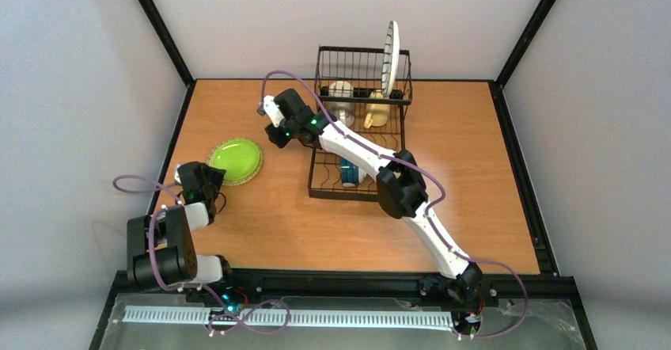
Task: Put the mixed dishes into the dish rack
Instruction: Grab the plate from the plate.
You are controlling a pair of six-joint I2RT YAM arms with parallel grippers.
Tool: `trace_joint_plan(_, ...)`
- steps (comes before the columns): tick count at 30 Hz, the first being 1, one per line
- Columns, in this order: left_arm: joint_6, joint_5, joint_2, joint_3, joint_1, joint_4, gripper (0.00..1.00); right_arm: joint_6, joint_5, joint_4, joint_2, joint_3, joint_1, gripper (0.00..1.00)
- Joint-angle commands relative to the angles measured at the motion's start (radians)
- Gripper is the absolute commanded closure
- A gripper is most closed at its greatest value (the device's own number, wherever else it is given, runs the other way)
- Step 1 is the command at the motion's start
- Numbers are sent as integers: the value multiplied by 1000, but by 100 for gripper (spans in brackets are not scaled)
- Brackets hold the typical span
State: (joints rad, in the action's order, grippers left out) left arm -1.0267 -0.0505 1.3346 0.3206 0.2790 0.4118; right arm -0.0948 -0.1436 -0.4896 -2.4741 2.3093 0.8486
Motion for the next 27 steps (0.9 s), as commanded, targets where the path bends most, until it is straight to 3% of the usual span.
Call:
trace_joint_plan(1, -4, -26, 54, -5, -4, 63, 45, -16, 17, 2, -17, 11, 9, 21)
trace_joint_plan(9, 5, -70, 118, 1, -5, 127, 50, -19, 21, 5, -18, 9, 9, 21)
trace_joint_plan(20, 14, -90, 108, -10, -4, 164, 99, -14, 28, 3, -12, 4, 9, 21)
trace_joint_plan(27, 9, -88, 82, -24, -4, 165, 100, -13, 30, 23, 15, -35, 9, 21)
